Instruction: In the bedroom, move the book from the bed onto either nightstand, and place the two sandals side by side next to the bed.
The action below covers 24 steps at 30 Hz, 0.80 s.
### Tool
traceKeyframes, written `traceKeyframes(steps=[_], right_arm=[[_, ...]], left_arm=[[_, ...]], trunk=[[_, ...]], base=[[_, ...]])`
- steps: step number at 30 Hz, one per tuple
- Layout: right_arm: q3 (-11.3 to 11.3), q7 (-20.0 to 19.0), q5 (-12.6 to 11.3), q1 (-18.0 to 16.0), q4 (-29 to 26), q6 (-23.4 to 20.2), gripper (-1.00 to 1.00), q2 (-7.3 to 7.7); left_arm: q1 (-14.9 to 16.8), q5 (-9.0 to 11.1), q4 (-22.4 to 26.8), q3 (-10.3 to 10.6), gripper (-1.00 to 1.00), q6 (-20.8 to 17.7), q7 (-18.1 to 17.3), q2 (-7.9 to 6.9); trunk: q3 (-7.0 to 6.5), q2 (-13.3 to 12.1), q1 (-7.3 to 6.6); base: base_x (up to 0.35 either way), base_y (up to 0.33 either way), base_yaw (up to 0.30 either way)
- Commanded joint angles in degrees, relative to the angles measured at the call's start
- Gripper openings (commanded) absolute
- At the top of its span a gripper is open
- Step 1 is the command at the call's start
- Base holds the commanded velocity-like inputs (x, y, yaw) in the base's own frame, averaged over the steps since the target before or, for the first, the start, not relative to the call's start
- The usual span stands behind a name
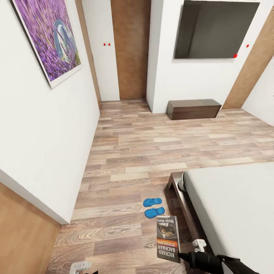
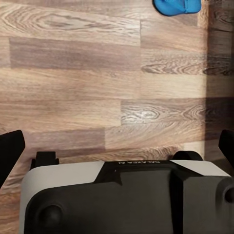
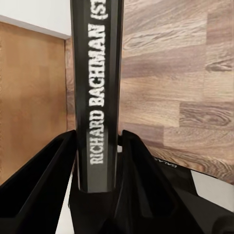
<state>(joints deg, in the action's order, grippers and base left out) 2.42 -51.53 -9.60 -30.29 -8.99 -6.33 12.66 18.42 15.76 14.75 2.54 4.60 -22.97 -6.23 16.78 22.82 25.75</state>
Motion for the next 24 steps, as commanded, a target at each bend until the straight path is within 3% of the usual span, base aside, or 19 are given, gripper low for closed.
traceKeyframes(steps=[1,15,24], right_arm=[[0.2,-0.2,-0.6,0.0,-0.1,-0.7,-1.0,-0.01],[0.1,-0.2,-0.8,-0.1,-1.0,-1.2,-1.0,0.02],[0.1,-0.2,-0.6,-0.1,-1.0,-1.1,-1.0,0.02]], left_arm=[[0.0,0.4,-0.1,0.3,1.0,0.2,-0.1,-0.03],[0.0,0.5,0.0,0.2,1.0,0.2,-0.1,-0.08],[0.0,0.4,0.0,0.3,1.0,0.2,-0.1,-0.06]], trunk=[[0.0,0.1,0.03],[-1.26,0.1,0.03],[-1.38,0.1,0.03]], base=[[0.0,0.0,-0.093],[0.0,0.0,-0.082],[0.0,0.0,-0.006]])
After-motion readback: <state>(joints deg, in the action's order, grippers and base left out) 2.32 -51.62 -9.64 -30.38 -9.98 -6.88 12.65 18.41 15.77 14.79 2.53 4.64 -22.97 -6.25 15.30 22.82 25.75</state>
